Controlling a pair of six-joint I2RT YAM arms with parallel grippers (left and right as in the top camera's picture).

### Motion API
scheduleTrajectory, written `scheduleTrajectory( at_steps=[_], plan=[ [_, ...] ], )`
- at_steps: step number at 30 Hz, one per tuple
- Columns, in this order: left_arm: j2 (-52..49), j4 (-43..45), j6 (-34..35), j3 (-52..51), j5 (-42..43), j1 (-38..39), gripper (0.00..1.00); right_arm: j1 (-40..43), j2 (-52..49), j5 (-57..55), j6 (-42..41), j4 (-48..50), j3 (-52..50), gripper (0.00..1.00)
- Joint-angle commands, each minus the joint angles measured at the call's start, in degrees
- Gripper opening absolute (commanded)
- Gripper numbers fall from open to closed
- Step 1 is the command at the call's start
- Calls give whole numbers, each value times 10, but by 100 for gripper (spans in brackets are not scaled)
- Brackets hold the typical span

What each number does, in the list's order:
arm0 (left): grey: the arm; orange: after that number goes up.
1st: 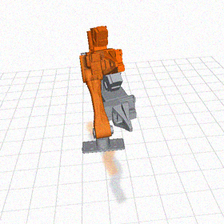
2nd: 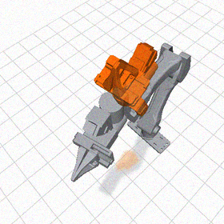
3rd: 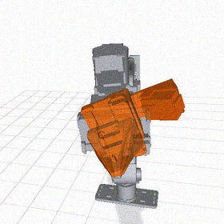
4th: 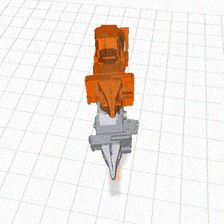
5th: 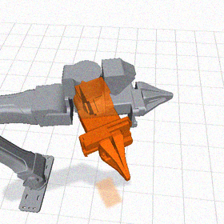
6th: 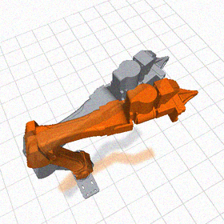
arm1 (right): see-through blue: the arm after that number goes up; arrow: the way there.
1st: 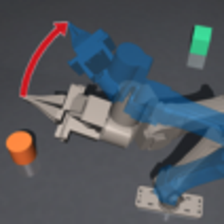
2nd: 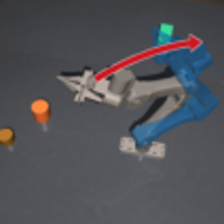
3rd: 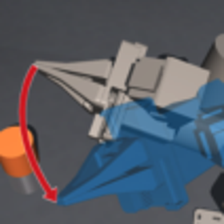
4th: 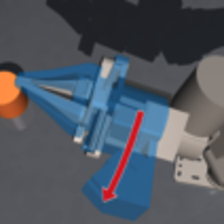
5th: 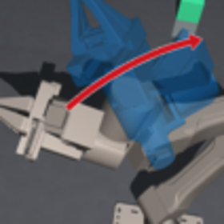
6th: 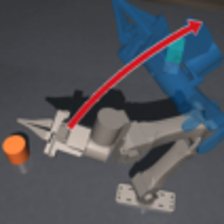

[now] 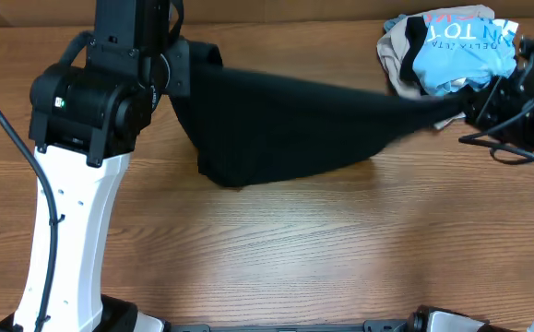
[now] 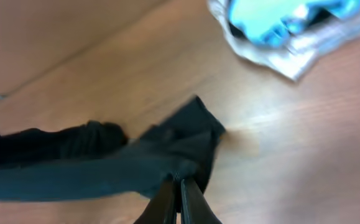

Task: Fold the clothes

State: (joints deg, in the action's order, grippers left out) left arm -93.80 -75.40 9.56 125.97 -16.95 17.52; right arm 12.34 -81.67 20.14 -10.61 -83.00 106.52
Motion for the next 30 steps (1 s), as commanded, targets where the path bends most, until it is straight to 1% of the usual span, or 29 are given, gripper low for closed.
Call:
scheduleTrajectory(
  at_steps=[1, 5, 11, 14, 16, 19, 20, 22, 27, 30],
  plan=[
    [20, -11, 25, 6, 11, -3, 22, 5, 5, -49, 5, -14, 8, 4],
    [19, -28, 24, 6, 51, -3, 29, 5, 5, -51, 5, -21, 8, 4],
    [-5, -71, 24, -13, 92, -3, 35, 5, 5, -51, 11, -35, 7, 4],
    [-31, -61, 9, -38, 116, -2, 40, 5, 5, -51, 17, -38, 7, 4],
    [-56, -35, -20, -57, 149, -2, 48, 5, 5, -51, 17, -39, 5, 4],
    [-105, 10, -60, -70, 210, -2, 66, 5, 5, -51, 17, -39, -3, 4],
    [-122, 23, -69, -70, 225, -2, 70, 5, 5, -52, 17, -39, -6, 4],
    [-162, 48, -77, -70, 243, -2, 74, 5, 5, -52, 17, -39, -15, 4],
    [-250, 80, -77, -70, 247, -2, 88, 5, 5, -52, 17, -30, -40, 4],
    [-299, 95, -77, -70, 275, -2, 91, 5, 5, -52, 17, -23, -50, 4]
  ],
)
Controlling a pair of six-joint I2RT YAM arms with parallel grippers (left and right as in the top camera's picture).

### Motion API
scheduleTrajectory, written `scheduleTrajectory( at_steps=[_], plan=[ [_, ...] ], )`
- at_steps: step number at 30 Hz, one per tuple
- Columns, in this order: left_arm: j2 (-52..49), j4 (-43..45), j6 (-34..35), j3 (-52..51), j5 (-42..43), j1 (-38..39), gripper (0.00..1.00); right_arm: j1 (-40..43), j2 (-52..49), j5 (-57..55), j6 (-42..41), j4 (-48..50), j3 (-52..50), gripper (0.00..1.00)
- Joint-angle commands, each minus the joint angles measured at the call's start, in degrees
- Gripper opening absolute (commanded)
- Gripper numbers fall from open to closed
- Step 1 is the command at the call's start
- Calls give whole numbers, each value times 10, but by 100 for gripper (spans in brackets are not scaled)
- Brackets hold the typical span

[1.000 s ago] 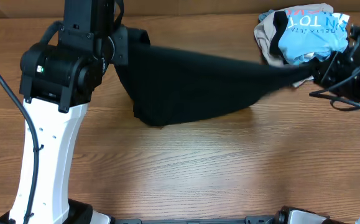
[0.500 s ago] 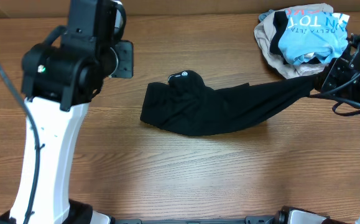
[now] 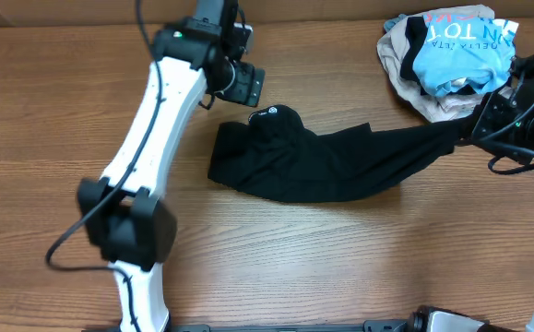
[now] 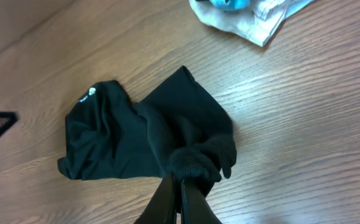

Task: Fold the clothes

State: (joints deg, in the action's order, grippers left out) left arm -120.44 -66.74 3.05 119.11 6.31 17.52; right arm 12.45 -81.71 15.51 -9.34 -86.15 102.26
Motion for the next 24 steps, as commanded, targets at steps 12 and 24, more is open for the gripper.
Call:
scheduleTrajectory(
  at_steps=[12, 24],
  plan=[
    [-115, 28, 29, -2, 103, -3, 92, 4, 4, -5, 4, 18, -7, 4],
    [-145, 42, 106, -2, 109, -3, 93, 4, 4, -5, 4, 20, -7, 4]
  ],
)
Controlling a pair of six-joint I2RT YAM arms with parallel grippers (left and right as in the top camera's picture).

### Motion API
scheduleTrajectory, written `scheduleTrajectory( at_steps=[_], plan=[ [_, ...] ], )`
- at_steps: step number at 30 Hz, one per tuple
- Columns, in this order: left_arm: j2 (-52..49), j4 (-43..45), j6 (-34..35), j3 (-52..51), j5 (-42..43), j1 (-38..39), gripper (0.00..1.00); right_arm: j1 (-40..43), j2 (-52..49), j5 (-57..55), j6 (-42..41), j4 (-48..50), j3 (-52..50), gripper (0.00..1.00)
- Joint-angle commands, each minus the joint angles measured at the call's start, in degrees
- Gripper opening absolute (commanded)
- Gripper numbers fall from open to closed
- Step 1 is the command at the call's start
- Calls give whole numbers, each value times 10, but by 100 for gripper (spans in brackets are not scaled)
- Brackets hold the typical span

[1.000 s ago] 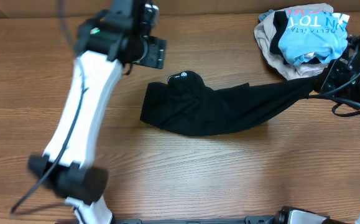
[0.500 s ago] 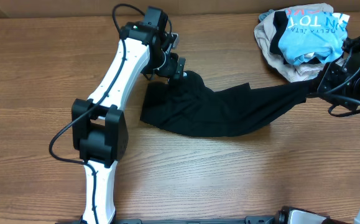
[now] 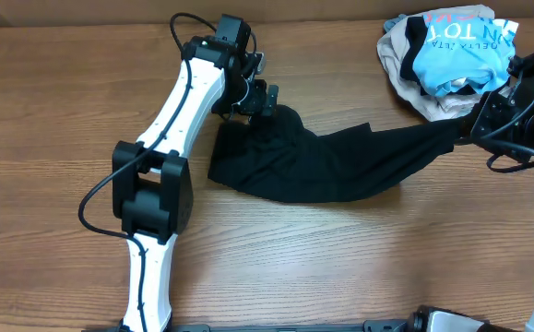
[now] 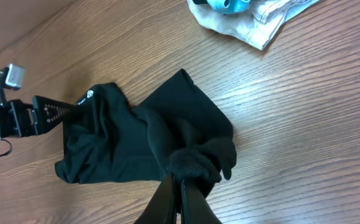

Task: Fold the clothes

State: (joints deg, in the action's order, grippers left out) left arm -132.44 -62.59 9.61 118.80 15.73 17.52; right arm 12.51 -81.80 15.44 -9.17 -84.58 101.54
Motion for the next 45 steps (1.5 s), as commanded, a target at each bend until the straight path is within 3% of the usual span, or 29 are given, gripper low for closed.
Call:
scheduleTrajectory(
  at_steps=[1, 8, 14, 25, 28, 32, 38, 45],
  plan=[
    [-27, 1, 40, 1, 20, -3, 93, 4, 5, -5, 3, 4, 0, 4],
    [-29, 3, 92, 1, 23, -4, 77, 4, 5, -5, 3, 4, 0, 4],
    [-32, 12, 130, 1, 25, -5, 56, 4, 5, -5, 3, 3, 0, 4],
    [-62, 0, 137, -5, 68, -7, 51, 4, 5, -5, 3, 2, 0, 4],
    [-68, 1, 137, -5, 68, -10, 36, 4, 5, -5, 3, 2, 0, 4],
    [-67, 13, 135, -4, 49, -14, 6, 4, 5, -5, 3, 3, 0, 4],
    [-64, 11, 121, 26, 14, -38, 4, 4, 5, -9, 3, 33, 0, 4],
    [-62, -85, 107, 234, 14, -110, 4, 4, 5, -9, 3, 125, 0, 4]
  ],
)
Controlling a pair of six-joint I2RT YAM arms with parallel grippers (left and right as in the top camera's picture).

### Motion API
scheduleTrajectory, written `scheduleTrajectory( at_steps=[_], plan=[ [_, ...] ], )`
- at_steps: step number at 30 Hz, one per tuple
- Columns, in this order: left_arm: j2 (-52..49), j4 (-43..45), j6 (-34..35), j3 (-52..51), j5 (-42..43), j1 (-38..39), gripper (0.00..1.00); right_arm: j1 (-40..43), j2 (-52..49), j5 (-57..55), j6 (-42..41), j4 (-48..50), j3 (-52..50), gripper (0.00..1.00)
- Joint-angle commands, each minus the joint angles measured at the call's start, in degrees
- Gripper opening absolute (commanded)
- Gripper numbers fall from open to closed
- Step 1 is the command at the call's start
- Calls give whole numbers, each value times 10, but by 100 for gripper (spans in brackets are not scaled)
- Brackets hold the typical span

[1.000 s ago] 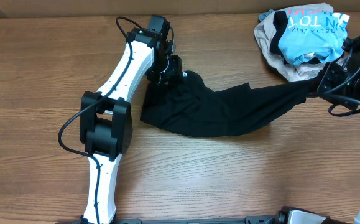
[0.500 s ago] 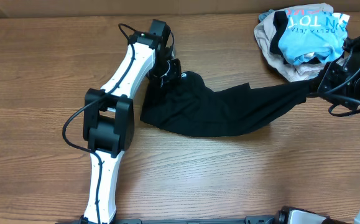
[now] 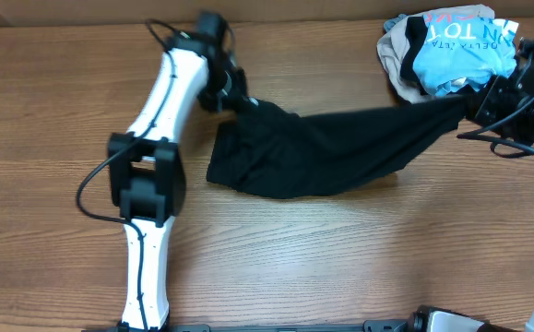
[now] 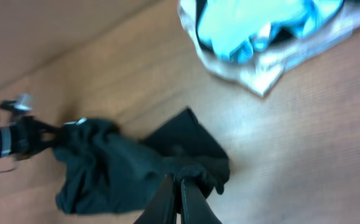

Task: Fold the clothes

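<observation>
A black garment (image 3: 322, 152) lies stretched across the wooden table, bunched at its left end. My left gripper (image 3: 236, 96) is at its upper left corner and looks shut on the cloth there; it also shows at the left of the right wrist view (image 4: 18, 134). My right gripper (image 3: 469, 109) holds the garment's right end. In the right wrist view, the right gripper (image 4: 180, 182) is shut on a wad of the black garment (image 4: 124, 168), which trails off to the left.
A pile of other clothes (image 3: 451, 51), beige, black and light blue, sits at the table's back right corner, just behind my right gripper. My left arm (image 3: 151, 184) reaches up the left side of the table (image 3: 340, 267).
My left gripper has shifted slightly left and now has the garment's upper left corner. The right gripper has moved up and back, and the cloth between them is pulled straighter.
At first both grippers held the black garment stretched in the air. Then it lay crumpled on the table, held only by the right gripper, the left one apart above it. The left gripper then stood at the garment's upper left corner, which it now holds.
</observation>
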State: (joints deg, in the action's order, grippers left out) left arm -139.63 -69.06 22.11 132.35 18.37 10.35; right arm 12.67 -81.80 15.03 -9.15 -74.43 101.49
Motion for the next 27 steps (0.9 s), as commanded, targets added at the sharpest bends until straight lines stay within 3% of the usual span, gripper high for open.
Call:
scheduleTrajectory(
  at_steps=[1, 10, 18, 27],
  plan=[
    [10, -37, -25, 139, -11, -49, 4, 2, 5, -5, 2, 36, 0, 4],
    [10, -173, -109, 480, -14, -89, 4, 2, 6, 8, 7, 102, 10, 4],
    [172, -157, -134, 477, -74, -105, 4, 2, 19, 31, 22, 47, 113, 4],
    [397, -140, -179, 476, -231, -107, 4, 2, 81, 30, 37, -85, 292, 4]
  ],
)
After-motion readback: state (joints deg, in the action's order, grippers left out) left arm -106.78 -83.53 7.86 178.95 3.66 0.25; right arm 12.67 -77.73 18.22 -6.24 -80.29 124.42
